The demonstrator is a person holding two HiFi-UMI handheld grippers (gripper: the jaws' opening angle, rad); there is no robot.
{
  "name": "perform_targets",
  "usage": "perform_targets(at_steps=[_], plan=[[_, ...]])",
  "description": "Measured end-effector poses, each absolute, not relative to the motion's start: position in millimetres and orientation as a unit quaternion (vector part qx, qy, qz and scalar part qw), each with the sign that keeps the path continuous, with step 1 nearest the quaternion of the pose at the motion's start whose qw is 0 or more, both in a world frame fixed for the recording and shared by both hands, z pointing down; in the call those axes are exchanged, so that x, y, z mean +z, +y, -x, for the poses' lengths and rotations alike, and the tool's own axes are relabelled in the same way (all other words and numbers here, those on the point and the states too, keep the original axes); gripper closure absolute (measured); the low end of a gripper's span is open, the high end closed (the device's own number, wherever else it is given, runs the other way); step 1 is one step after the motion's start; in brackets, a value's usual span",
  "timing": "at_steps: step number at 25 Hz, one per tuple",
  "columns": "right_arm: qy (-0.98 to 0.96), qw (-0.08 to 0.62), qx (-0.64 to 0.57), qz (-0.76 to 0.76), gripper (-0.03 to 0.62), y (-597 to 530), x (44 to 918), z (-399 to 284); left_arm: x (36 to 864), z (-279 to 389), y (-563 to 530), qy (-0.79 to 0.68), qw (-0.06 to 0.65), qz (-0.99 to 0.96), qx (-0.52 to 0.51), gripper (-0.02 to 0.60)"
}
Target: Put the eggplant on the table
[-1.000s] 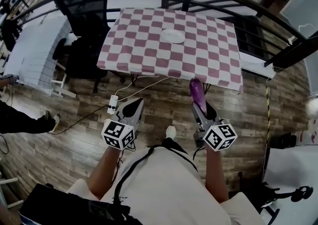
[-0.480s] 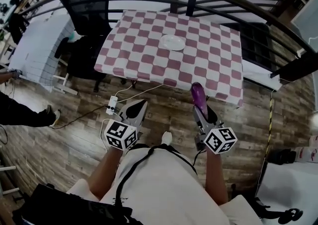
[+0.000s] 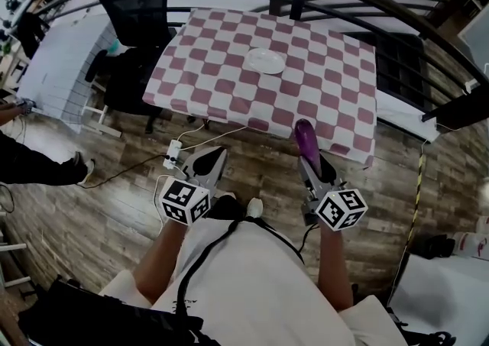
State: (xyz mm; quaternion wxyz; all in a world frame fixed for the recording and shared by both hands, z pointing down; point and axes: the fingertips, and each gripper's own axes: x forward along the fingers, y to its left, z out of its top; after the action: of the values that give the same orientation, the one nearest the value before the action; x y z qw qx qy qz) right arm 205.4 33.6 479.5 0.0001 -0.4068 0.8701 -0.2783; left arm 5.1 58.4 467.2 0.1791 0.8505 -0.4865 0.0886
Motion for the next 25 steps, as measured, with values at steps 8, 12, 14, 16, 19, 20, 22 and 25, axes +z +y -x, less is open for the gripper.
perform_targets(at_steps=[8, 12, 14, 16, 19, 20, 22, 25], plan=[[0.867, -0.002, -0.283, 0.410, 0.402, 25.4, 485.7, -216.4, 469.8, -16.1, 40.5, -0.479, 0.178, -0.855, 0.091, 0.577], [0.862, -0.005, -0.285, 0.418, 0.402, 21.8, 488.7, -221.0, 467.1, -16.9, 27.8, -0.475, 0.176, -0.858, 0.082, 0.577], [0.861, -0.007, -0.284, 0.421, 0.402, 16.5, 489.7, -221.2, 469.1, -15.7, 20.6, -0.473, 0.177, -0.859, 0.081, 0.577], [0.859, -0.007, -0.285, 0.426, 0.402, 9.5, 491.2, -219.4, 472.9, -13.6, 13.4, -0.469, 0.179, -0.861, 0.082, 0.577], [0.856, -0.010, -0.288, 0.429, 0.402, -5.5, 494.2, -211.1, 479.7, -6.2, -2.0, -0.467, 0.186, -0.861, 0.085, 0.577], [0.856, -0.010, -0.290, 0.428, 0.402, -12.1, 494.3, -207.1, 481.1, -3.2, -8.9, -0.466, 0.188, -0.860, 0.085, 0.577], [0.857, -0.012, -0.289, 0.426, 0.402, -25.8, 493.4, -197.9, 482.6, 3.1, -24.2, -0.465, 0.189, -0.861, 0.085, 0.577], [0.859, -0.019, -0.287, 0.425, 0.402, -46.2, 492.9, -184.6, 482.9, 11.5, -48.3, -0.461, 0.195, -0.862, 0.079, 0.577]])
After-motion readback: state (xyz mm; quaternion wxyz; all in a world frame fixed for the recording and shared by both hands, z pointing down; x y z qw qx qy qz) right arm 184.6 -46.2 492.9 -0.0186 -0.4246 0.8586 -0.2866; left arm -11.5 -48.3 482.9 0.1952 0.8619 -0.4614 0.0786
